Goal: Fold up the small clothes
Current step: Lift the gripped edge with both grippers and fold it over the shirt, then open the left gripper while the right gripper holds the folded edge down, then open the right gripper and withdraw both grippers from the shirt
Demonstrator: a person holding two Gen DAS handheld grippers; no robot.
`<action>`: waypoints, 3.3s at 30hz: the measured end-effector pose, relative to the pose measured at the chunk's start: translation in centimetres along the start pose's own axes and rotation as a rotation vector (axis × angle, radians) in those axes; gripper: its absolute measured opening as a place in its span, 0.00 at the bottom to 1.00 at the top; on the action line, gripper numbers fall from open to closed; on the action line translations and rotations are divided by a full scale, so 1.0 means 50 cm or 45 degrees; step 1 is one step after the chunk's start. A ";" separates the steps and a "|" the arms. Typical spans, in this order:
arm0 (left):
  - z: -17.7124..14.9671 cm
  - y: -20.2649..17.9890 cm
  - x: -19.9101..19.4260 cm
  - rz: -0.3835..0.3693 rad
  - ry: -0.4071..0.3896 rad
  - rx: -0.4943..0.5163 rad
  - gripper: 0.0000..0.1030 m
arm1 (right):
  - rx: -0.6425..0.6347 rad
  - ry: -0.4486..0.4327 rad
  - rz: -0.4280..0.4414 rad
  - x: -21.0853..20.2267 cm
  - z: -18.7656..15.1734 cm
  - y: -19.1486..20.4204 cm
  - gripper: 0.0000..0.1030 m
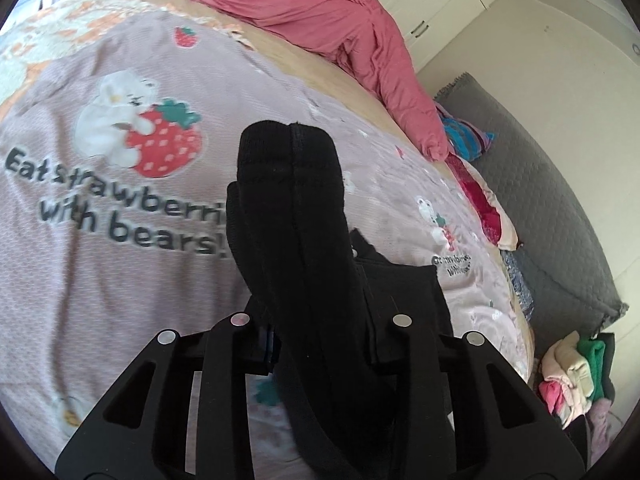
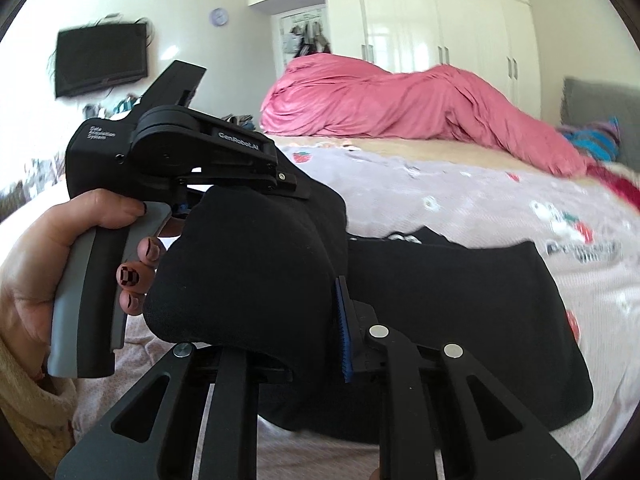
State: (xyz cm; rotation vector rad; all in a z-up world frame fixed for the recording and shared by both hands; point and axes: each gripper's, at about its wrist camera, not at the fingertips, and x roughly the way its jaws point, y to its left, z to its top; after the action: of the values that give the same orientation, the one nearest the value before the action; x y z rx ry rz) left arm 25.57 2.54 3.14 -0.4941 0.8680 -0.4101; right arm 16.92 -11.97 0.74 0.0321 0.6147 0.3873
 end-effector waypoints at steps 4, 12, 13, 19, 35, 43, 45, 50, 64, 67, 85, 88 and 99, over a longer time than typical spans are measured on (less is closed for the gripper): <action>0.000 -0.066 0.038 0.007 0.033 0.043 0.22 | 0.076 -0.005 -0.014 -0.020 -0.004 -0.048 0.14; -0.021 -0.170 0.144 0.071 0.132 0.132 0.22 | 0.338 0.039 0.005 -0.045 -0.033 -0.165 0.13; -0.026 -0.180 0.161 0.083 0.150 0.136 0.22 | 0.370 0.047 0.010 -0.045 -0.037 -0.176 0.13; -0.048 -0.222 0.225 0.154 0.222 0.174 0.24 | 0.555 0.104 0.061 -0.049 -0.076 -0.237 0.12; -0.077 -0.278 0.247 0.053 0.222 0.201 0.72 | 0.814 0.148 0.116 -0.098 -0.150 -0.313 0.19; -0.105 -0.212 0.124 0.209 0.054 0.274 0.75 | 1.001 0.159 0.413 -0.126 -0.125 -0.367 0.61; -0.114 -0.193 0.117 0.251 0.054 0.284 0.75 | 0.978 0.181 0.406 -0.121 -0.093 -0.386 0.65; -0.137 -0.187 0.132 0.283 0.088 0.317 0.76 | 0.886 0.321 0.419 -0.045 -0.036 -0.416 0.69; -0.159 -0.199 0.143 0.339 0.112 0.423 0.81 | 0.640 0.383 0.328 -0.006 0.014 -0.399 0.17; -0.165 -0.212 0.138 0.271 0.119 0.399 0.82 | 0.524 0.323 0.261 -0.039 0.033 -0.400 0.17; -0.225 -0.237 0.121 0.282 0.144 0.462 0.84 | 0.598 0.274 0.043 -0.103 -0.028 -0.408 0.48; -0.232 -0.240 0.111 0.289 0.141 0.468 0.84 | 0.546 0.206 -0.006 -0.140 -0.020 -0.395 0.54; -0.248 -0.257 0.025 0.279 0.033 0.479 0.91 | 0.432 -0.041 -0.170 -0.293 -0.030 -0.354 0.92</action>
State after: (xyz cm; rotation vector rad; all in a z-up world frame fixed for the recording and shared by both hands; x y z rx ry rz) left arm 14.57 -11.60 2.85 -0.0458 0.8362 -0.3674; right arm 11.21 -33.84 5.12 0.3192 0.6417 0.1500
